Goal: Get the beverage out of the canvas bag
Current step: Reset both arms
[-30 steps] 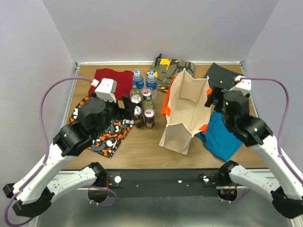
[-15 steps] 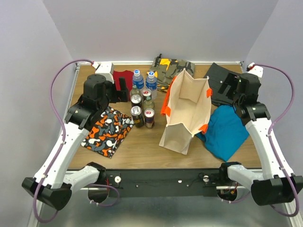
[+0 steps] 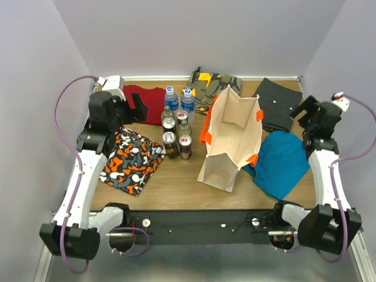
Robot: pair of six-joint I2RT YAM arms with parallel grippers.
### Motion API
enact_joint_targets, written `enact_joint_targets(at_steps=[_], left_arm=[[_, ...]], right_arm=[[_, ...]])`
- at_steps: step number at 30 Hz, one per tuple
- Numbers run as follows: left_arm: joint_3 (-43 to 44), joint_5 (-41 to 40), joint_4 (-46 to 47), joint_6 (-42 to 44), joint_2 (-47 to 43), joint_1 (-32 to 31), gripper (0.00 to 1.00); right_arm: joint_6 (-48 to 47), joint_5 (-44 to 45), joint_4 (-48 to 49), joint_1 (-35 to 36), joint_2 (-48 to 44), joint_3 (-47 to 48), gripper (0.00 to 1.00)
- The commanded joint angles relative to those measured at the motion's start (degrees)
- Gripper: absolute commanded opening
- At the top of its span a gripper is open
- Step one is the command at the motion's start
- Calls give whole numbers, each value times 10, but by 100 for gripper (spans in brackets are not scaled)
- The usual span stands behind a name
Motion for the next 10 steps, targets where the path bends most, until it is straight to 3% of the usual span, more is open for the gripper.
enact_joint_targets(at_steps=[1, 10], left_arm=[[-61, -1, 72, 1, -74, 1, 99], [-95, -19, 87, 4, -97, 1, 99]], right_arm=[[-49, 15, 169, -1, -87, -134, 100], [-38, 23, 179, -1, -105, -202, 100]])
